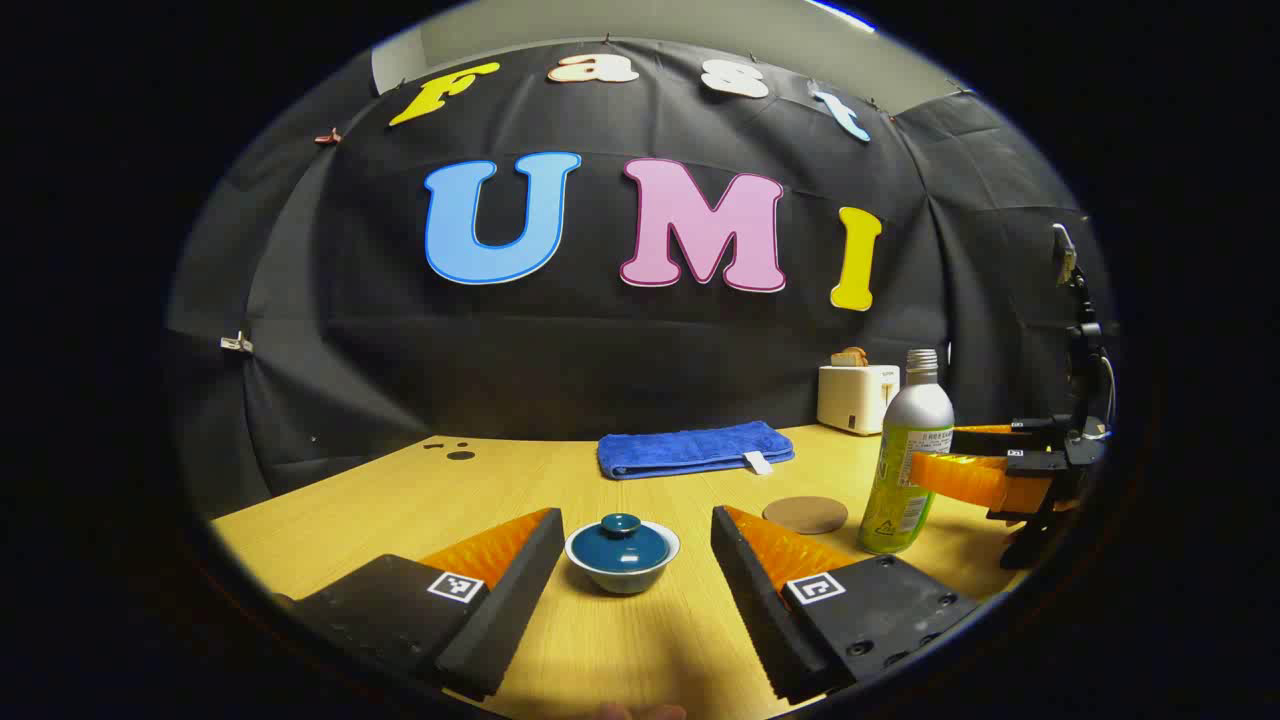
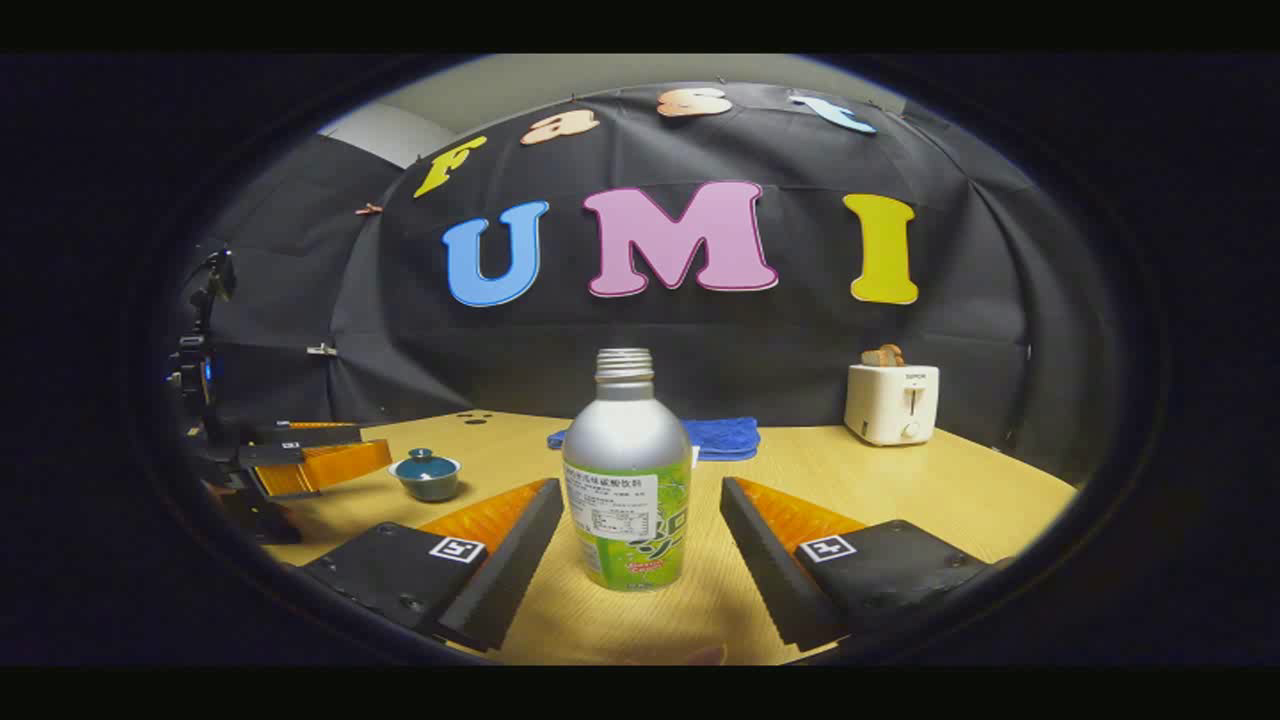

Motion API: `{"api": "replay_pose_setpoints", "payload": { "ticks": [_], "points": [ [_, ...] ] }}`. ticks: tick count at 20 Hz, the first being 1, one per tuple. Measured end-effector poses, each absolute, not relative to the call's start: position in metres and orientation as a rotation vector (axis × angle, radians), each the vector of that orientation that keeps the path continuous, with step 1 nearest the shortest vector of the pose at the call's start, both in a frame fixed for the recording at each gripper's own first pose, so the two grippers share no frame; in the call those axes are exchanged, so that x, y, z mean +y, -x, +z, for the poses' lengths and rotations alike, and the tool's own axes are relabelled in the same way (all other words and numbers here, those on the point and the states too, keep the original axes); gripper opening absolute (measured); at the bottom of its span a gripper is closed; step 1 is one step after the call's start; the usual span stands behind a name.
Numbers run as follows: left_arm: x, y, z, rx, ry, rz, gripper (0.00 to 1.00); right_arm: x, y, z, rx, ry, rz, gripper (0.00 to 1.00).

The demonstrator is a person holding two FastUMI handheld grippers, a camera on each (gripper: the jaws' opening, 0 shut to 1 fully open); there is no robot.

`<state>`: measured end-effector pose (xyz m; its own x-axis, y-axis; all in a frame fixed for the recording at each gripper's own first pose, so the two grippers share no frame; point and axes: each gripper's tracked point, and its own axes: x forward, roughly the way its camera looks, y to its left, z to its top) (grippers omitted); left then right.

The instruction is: Open the teacup lid with one hand, grasp the water bottle and pour water into the teacup with the other hand; after pouring, place the water bottle on the coaster and then close the teacup lid.

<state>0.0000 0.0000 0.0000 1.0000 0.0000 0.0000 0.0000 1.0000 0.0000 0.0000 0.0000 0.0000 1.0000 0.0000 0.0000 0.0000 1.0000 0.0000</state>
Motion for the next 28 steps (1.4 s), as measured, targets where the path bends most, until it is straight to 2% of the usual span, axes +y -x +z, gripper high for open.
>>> {"api": "replay_pose_setpoints", "payload": {
  "ticks": [16, 22, 26, 28],
  "points": [
    [0.001, -0.001, 0.000, -0.001, -0.007, 0.004, 0.94, 0.000, 0.000, 0.000, 0.001, -0.002, 0.000, 0.98],
    [0.005, -0.025, -0.001, 0.006, -0.034, -0.004, 0.94, 0.000, 0.001, 0.000, 0.001, -0.002, 0.000, 0.98],
    [0.014, -0.049, -0.011, 0.067, -0.039, 0.001, 0.93, 0.000, 0.000, -0.001, 0.001, -0.002, 0.000, 0.98],
    [0.016, -0.056, -0.017, 0.119, -0.040, -0.002, 0.89, 0.000, 0.000, -0.001, 0.002, -0.002, 0.000, 0.98]
  ]
}}
